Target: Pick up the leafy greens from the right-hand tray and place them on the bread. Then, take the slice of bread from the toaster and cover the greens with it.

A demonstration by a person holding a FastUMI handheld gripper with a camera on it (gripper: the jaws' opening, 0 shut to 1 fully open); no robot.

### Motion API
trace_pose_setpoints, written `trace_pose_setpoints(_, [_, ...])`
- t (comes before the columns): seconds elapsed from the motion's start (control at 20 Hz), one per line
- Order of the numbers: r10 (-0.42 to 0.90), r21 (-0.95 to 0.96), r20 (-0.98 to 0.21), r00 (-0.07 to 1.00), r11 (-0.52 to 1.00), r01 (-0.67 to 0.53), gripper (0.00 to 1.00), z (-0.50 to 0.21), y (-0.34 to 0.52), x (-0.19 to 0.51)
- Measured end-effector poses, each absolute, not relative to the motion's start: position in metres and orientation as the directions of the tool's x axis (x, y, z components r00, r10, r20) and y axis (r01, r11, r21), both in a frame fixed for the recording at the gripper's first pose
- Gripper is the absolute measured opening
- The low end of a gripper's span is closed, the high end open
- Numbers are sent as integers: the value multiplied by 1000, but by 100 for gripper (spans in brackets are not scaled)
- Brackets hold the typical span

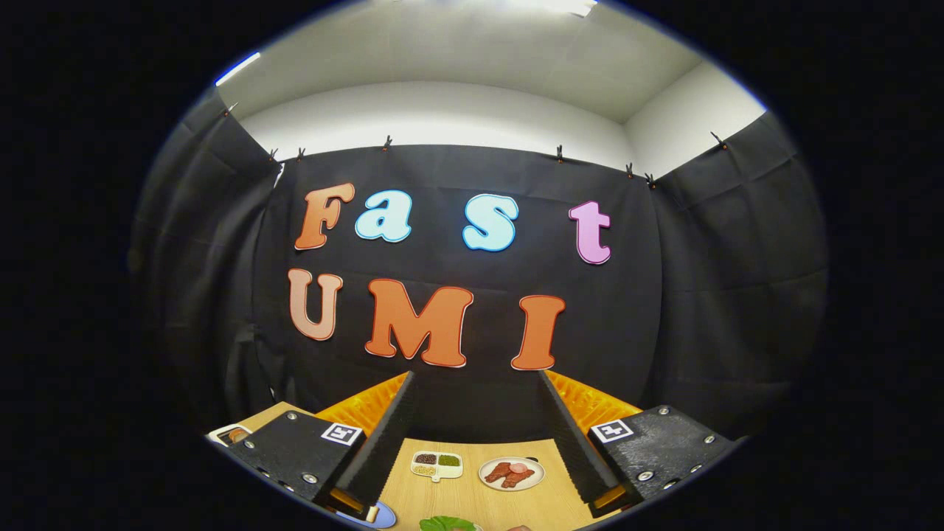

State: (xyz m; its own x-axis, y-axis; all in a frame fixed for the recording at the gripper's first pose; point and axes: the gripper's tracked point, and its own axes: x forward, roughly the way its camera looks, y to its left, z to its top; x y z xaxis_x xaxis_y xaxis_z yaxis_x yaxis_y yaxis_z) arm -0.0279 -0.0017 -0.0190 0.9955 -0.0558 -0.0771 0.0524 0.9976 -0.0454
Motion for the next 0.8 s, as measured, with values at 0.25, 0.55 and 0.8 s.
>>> trace_pose_setpoints(0.25, [-46,-41,-102,994,998,42,97,-28,1,-34])
trace_pose_setpoints(0.55, [-22,-23,-119,993,1000,20,97,-40,0,-41])
trace_pose_setpoints(0.8, [-14,7,-157,988,1000,15,97,-60,-1,-47])
